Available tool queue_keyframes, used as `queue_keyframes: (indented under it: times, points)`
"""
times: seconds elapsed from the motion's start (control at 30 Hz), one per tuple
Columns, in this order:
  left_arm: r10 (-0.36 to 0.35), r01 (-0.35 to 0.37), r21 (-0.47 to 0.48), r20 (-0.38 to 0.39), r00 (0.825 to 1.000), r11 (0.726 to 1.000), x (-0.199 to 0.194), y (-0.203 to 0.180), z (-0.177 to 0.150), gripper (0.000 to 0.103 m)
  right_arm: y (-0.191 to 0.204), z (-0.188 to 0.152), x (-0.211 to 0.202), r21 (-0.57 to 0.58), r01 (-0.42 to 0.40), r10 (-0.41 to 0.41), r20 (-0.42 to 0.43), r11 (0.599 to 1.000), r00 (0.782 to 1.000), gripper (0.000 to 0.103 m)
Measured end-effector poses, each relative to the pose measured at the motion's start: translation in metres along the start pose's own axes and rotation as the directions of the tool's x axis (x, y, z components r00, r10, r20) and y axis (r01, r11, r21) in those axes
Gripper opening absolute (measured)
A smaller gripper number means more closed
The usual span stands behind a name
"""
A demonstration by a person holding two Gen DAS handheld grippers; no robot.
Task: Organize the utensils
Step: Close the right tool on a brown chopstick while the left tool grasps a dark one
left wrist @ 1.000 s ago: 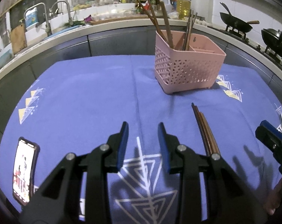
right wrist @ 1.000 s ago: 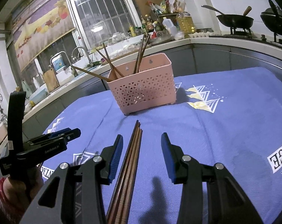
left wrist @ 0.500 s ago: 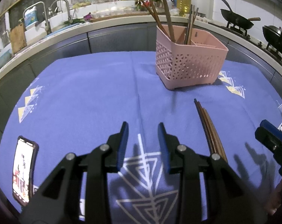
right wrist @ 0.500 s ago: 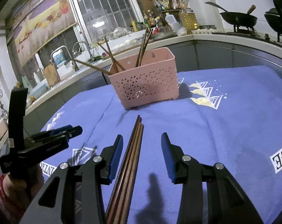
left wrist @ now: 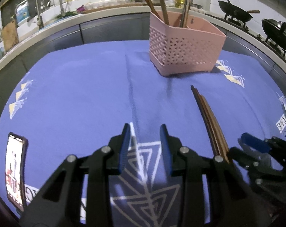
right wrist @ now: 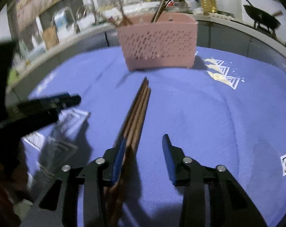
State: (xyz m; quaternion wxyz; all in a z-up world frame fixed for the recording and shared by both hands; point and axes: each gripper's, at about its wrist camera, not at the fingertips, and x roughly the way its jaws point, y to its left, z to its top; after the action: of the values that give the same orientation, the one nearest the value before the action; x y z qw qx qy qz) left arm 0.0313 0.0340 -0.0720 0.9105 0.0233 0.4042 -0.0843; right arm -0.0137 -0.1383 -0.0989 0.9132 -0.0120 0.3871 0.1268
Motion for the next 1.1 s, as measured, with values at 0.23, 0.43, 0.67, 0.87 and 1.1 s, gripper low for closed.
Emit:
queue_keyframes:
  times: [0.23,0.43,0.67,0.87,1.1]
  points:
    - [-0.078,0.078,0.003,-0.03,0.997,0.997,0.002,-0.01,-0.001,0.03,-0.001,-0.003,0.0,-0.048,0.043,-0.043,0.002,0.998,0.999,0.034]
    - [-0.196,0.198,0.007,-0.099,0.975,0.98,0.011,-0.032,-0.004,0.031,-0.007,-0.001,-0.002,-0.034,0.042,-0.041,0.007,0.999,0.999,0.034]
    - [-0.225,0.232,0.036,-0.144,0.964,0.972,0.02,-0.057,-0.009,0.03,-0.037,-0.003,-0.005,0.059,0.05,-0.051,0.017,0.997,0.999,0.034]
    - [-0.186,0.197,0.062,-0.15,0.971,0.978,0.025,-0.067,-0.009,0.031,-0.045,-0.008,-0.007,0.09,0.018,-0.02,0.026,0.996,0.999,0.034]
    - [-0.149,0.162,0.086,-0.142,0.979,0.983,0.027,-0.07,-0.006,0.031,-0.048,-0.008,-0.007,0.093,-0.008,0.004,0.042,0.996,0.999,0.034]
